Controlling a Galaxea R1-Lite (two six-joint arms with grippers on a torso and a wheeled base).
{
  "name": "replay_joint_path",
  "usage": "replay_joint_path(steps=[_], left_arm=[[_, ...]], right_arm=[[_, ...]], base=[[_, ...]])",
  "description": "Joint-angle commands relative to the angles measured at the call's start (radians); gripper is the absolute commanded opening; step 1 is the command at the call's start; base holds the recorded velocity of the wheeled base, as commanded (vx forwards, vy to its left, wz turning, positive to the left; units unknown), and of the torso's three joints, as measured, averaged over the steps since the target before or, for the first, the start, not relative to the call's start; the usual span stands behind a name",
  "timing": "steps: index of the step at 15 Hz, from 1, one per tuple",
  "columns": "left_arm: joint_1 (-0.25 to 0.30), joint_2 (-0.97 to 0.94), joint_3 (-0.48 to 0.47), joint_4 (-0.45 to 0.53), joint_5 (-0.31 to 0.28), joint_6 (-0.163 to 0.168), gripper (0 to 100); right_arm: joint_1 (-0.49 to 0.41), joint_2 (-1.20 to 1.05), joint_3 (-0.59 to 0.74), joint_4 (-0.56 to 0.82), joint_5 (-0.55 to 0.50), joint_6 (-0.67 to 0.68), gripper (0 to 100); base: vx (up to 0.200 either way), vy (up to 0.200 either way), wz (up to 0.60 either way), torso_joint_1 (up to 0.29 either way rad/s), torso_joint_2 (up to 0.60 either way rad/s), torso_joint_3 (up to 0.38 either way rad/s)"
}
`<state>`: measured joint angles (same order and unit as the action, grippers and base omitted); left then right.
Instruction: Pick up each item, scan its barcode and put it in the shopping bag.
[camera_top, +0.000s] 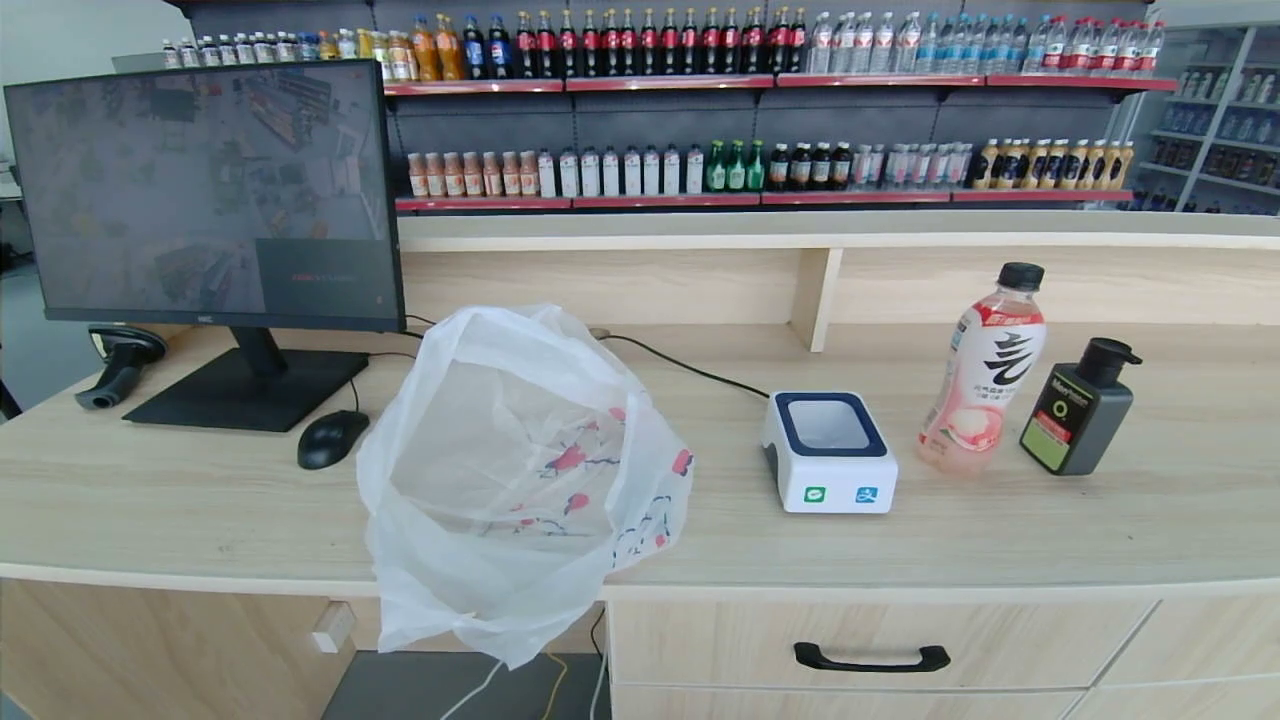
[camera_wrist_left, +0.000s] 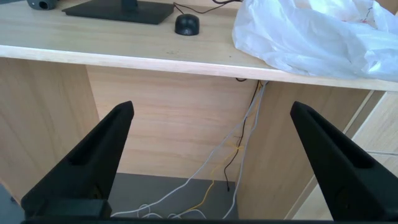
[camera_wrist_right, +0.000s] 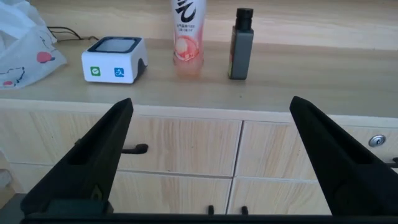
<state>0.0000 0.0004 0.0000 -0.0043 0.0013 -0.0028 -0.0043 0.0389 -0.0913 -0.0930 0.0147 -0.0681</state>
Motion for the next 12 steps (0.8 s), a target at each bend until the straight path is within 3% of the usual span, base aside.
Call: replay_joint_path(steps=[1,4,9,12], left_arm=[[0.000,0.000,0.000,0.000,0.000,0.000,100],[0.000,0.000,0.000,0.000,0.000,0.000,100],[0.000,0.000,0.000,0.000,0.000,0.000,100],[0.000,0.000,0.000,-0.003,0.000,0.000,100]], right_arm=[[0.000,0.111,-0.053,-0.010,0.010,-0.041,100],[0.001,0.302,-0.111,-0.074,0.010,0.004,100],[0.000,0.794,-0.134,-0.610,0.008,0.103,100],[0.001,0.920,-0.148,-0.682,0.008,0.119,100]], base=[[0.000,0.000,0.00,0.000,0.00,0.000],[0.000,0.000,0.00,0.000,0.00,0.000],[0.000,0.000,0.00,0.000,0.00,0.000],[0.000,0.000,0.00,0.000,0.00,0.000]])
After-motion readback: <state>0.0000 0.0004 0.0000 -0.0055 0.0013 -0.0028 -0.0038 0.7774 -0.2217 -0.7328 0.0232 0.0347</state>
